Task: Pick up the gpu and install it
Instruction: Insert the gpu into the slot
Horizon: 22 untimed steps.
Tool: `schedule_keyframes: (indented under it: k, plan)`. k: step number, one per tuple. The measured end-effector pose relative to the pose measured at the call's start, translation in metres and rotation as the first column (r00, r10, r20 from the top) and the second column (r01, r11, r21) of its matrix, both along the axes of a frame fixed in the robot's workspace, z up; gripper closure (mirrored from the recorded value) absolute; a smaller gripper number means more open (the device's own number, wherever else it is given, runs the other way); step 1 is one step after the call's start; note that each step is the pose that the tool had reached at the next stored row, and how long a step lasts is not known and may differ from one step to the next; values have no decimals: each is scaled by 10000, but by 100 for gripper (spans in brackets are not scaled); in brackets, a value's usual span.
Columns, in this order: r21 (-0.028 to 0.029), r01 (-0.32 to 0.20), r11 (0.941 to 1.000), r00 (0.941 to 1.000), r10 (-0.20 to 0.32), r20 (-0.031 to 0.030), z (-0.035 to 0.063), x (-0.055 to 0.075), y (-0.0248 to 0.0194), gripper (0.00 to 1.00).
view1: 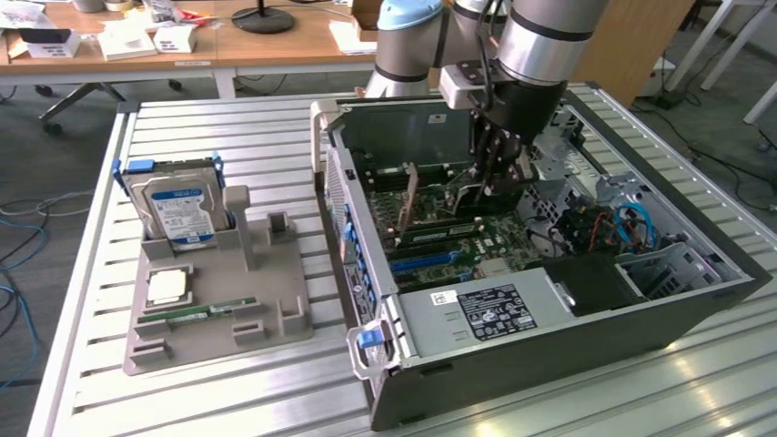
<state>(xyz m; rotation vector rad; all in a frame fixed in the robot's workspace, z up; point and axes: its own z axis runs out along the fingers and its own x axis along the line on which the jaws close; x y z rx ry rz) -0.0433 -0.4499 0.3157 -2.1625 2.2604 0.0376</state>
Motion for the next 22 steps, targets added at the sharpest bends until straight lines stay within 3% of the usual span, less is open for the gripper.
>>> schedule_keyframes:
  k: [10, 22]
  plan:
    - [1, 1, 10000, 10000, -1, 0, -61, -7, -5, 74]
    - [1, 2, 10000, 10000, -2, 0, -65, -12, -98, 74]
